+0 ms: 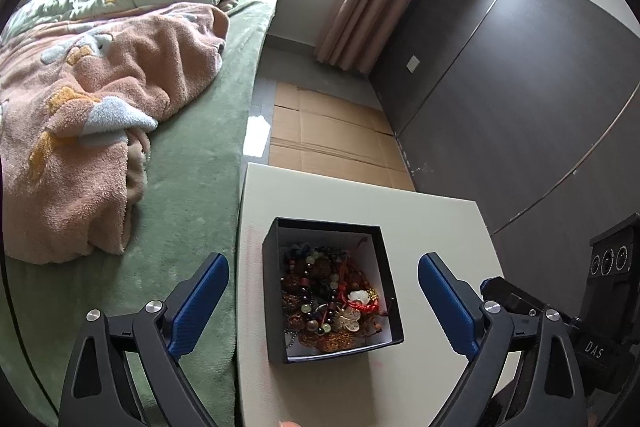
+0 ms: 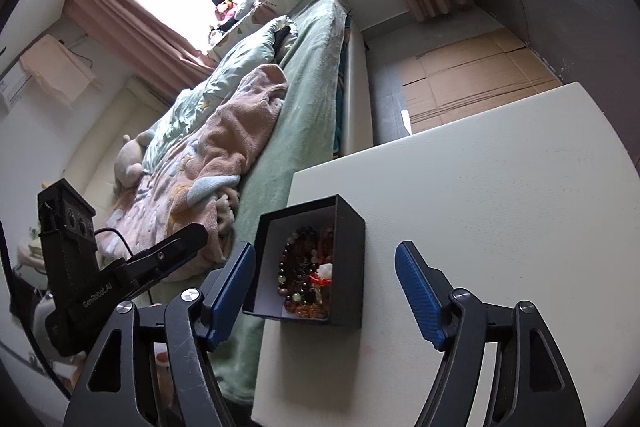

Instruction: Organize jewelry

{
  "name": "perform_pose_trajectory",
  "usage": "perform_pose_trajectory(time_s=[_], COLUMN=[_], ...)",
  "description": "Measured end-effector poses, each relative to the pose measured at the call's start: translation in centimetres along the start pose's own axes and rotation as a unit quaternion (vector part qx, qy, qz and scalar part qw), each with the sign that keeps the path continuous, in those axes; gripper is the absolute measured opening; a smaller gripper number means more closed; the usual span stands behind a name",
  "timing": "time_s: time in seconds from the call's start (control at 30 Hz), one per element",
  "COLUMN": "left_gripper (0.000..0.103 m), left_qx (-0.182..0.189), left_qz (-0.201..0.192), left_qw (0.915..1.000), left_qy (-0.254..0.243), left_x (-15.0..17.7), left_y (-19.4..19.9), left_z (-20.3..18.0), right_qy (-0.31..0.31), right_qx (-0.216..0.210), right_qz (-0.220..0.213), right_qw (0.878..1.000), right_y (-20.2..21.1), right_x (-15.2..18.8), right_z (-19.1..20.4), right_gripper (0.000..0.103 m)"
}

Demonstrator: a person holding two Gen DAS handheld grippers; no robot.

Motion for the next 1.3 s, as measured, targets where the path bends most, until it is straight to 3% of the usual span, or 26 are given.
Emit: perform_pose_trajectory(time_s=[0.13, 0.3, 0.43, 0.93, 1.3], left_gripper=[0.098, 0.099, 0.099, 0.099, 0.099], left_qx=[-0.006, -0.021, -0.026, -0.042, -0.041], left_qz=[-0.003, -0.016, -0.029, -0.052, -0.068], left_qw=[0.9997, 0.9987, 0.9975, 0.9921, 0.99], left_qy=[-0.024, -0.044, -0.059, -0.106, -0.117], left_x=[0.9, 1.8, 2.4, 5.8, 6.0], left_y=[0.4, 1.1, 1.8, 4.0, 4.8], left_z=[-1.5, -2.9, -4.1, -6.7, -7.4], right_qy=[0.004, 0.004, 0.012, 0.036, 0.045], right_qx=[0.017, 0.042, 0.064, 0.098, 0.096], right_qz=[-0.004, -0.008, -0.012, -0.025, -0.026], right_qw=[1.0, 0.999, 0.998, 0.994, 0.994], right_y=[1.4, 3.1, 4.5, 8.6, 9.6], right_x=[0.4, 1.1, 1.8, 4.0, 4.5], right_z=[-0.7, -2.0, -2.8, -4.5, -4.4], right_gripper=[0.088, 0.092, 0.103, 0.103, 0.103])
Point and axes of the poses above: each gripper's, at about its wrist camera, not at the fingertips, and y roughly against the way its jaws point, z to its left, x to its underside, the point moved 6 cm from there along -y, roughly the way its jaws point
